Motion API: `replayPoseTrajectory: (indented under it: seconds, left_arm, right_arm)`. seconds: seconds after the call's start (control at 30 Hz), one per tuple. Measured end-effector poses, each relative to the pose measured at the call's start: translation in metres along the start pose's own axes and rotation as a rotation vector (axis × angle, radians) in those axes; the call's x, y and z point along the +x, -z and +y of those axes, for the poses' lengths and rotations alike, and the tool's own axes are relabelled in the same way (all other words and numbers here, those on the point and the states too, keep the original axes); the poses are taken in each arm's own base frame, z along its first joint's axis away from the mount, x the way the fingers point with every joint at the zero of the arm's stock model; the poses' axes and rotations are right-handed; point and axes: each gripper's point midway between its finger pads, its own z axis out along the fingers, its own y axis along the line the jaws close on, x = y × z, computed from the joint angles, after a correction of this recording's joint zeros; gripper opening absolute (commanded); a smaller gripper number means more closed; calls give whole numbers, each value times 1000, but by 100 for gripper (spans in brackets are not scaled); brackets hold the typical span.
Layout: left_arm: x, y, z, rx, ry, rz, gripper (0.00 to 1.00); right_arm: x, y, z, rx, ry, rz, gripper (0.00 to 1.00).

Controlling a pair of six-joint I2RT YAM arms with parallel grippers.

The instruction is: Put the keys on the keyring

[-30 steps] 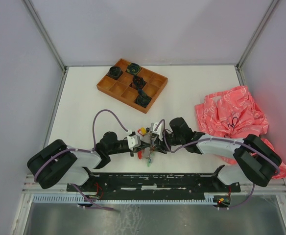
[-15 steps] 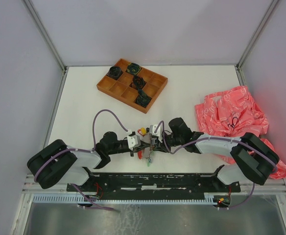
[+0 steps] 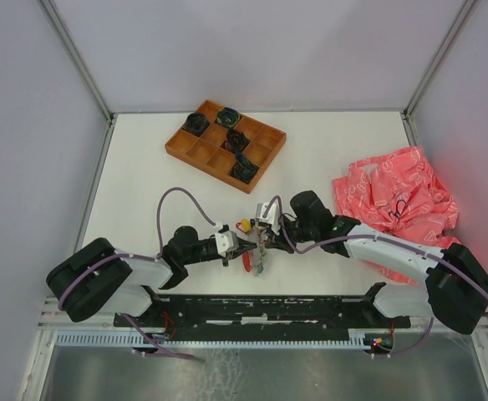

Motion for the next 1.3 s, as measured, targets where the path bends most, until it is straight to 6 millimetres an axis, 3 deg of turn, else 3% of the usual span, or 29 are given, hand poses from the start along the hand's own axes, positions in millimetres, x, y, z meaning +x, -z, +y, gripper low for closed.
replayPoseTrajectory:
  seconds: [0.27, 0.63, 0.87, 1.3]
  left_arm:
    - [4, -1, 0, 2, 4, 5, 30]
    - [10, -2, -5, 14, 61, 16, 46]
    - [-6, 4, -3, -30, 142, -11, 47]
    - [10, -11, 9, -160, 596, 69, 37]
  right_arm:
    - [-17, 8, 5, -10, 62, 81, 1]
    - [-4, -2, 6, -1, 83, 189, 1]
    - [-1, -4, -3, 52, 81, 220, 1]
    - [-8, -4, -12, 116, 38, 213, 1]
